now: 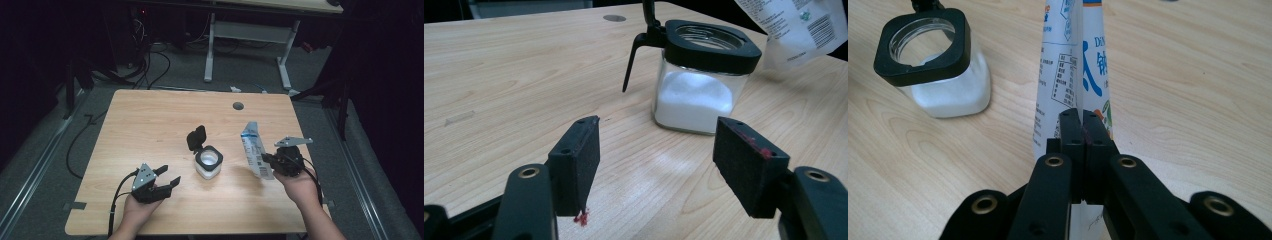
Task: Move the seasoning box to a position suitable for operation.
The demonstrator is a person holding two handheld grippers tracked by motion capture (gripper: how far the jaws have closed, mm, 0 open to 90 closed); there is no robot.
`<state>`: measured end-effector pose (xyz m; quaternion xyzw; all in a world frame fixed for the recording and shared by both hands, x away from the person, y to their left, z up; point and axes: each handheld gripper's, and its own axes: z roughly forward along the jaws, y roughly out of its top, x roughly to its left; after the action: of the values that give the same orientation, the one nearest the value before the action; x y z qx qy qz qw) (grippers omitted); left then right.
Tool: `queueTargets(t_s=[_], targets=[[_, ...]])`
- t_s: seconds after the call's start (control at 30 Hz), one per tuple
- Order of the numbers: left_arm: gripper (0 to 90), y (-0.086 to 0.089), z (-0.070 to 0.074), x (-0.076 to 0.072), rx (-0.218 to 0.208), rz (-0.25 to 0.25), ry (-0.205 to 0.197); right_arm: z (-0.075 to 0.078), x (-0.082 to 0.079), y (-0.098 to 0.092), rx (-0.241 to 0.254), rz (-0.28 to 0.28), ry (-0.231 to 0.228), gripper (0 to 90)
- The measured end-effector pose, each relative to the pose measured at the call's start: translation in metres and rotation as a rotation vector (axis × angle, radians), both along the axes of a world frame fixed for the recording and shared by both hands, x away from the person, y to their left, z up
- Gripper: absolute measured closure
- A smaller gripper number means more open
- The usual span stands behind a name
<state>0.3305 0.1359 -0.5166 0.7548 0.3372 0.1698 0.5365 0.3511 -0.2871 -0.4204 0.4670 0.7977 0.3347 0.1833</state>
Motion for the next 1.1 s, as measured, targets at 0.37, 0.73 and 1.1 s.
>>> queueTargets(t_s=[0.37,0.73,1.1], targets=[[35.7,-0.001,0.0,-0.001,0.006,-0.01,-0.004,-0.02,-0.013,-0.011,0.154,-0.033,-0.125,90.0],[35.6,-0.009,-0.003,-0.002,0.038,-0.025,0.005,-0.044,-0.019,-0.011,0.23,-0.063,-0.252,90.0],[35.3,0.001,0.004,-0.002,0.029,0.001,0.011,-0.058,-0.015,-0.015,0.261,-0.097,-0.348,90.0]])
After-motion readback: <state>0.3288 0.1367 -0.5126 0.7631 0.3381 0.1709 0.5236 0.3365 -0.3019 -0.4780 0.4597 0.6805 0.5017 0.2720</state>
